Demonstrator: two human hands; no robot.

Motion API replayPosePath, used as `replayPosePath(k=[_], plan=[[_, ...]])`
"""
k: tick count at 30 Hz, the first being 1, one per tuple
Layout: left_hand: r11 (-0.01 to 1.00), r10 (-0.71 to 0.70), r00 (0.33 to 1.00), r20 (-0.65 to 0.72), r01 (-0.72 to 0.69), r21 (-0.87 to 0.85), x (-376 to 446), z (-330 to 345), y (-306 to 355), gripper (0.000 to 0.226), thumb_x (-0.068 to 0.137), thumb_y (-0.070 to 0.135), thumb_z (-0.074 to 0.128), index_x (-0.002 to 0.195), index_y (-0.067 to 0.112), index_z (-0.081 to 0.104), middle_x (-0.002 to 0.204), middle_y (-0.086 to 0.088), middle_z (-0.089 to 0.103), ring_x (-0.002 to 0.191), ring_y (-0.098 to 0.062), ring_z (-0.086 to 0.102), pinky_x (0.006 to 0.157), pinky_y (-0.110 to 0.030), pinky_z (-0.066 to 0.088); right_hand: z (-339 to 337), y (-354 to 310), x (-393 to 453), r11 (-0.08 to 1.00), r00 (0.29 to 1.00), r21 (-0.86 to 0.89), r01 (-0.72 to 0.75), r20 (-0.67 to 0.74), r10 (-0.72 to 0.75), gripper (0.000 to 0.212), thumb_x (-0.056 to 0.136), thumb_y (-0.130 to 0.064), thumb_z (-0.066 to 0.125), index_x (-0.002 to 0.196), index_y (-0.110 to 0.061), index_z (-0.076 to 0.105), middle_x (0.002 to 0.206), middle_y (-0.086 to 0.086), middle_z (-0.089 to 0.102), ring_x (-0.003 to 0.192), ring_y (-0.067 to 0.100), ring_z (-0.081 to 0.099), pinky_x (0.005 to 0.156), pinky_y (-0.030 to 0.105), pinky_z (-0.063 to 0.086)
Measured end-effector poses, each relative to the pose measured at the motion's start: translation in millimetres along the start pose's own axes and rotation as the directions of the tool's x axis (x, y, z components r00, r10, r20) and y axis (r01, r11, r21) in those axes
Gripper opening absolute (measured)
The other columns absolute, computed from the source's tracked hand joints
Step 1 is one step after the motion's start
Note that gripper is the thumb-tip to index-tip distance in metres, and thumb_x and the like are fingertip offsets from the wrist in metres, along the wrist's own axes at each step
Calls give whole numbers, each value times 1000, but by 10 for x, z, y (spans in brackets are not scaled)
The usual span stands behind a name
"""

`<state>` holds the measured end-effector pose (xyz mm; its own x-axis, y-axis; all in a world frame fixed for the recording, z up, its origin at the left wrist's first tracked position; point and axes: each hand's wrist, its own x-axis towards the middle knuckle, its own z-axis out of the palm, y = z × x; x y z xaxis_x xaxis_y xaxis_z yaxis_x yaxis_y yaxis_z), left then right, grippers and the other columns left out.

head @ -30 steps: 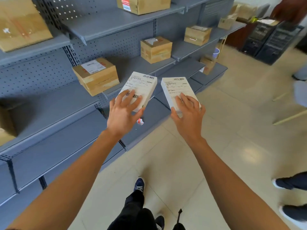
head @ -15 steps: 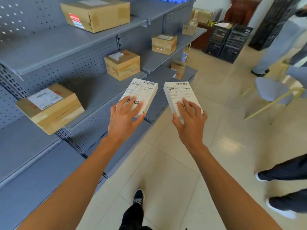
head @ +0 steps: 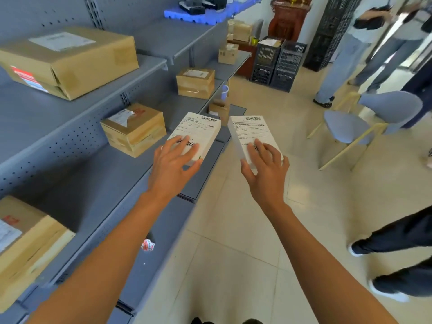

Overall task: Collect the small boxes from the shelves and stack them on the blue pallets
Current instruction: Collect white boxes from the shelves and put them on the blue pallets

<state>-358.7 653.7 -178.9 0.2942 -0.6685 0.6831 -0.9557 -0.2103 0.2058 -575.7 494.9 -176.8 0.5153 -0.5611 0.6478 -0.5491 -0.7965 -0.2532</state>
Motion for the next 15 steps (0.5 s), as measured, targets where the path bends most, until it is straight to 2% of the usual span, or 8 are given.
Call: replayPosePath(k=[8, 15], plan=[[999, 41, 998, 36, -41, -3, 1038, 930, 135, 43, 91, 45, 56, 117, 15, 73, 133, -12, 64, 127, -33, 53, 93, -54, 45, 286, 918, 716, 998, 995, -37, -59, -79, 56, 43, 96, -39, 58, 133, -17, 61, 145, 4, 53, 132, 25, 41, 101, 59, 35], [997, 78, 993, 91, -78, -13, 1965, 1709, 578, 48, 91, 48, 52, 121, 16, 71, 137, -12, 62, 130, -32, 50, 97, -55, 42, 469, 2019, 1365, 984, 987, -75, -159, -47, 156, 43, 97, -42, 52, 132, -19, 61, 144, 2, 54, 132, 25, 43, 100, 57, 35]])
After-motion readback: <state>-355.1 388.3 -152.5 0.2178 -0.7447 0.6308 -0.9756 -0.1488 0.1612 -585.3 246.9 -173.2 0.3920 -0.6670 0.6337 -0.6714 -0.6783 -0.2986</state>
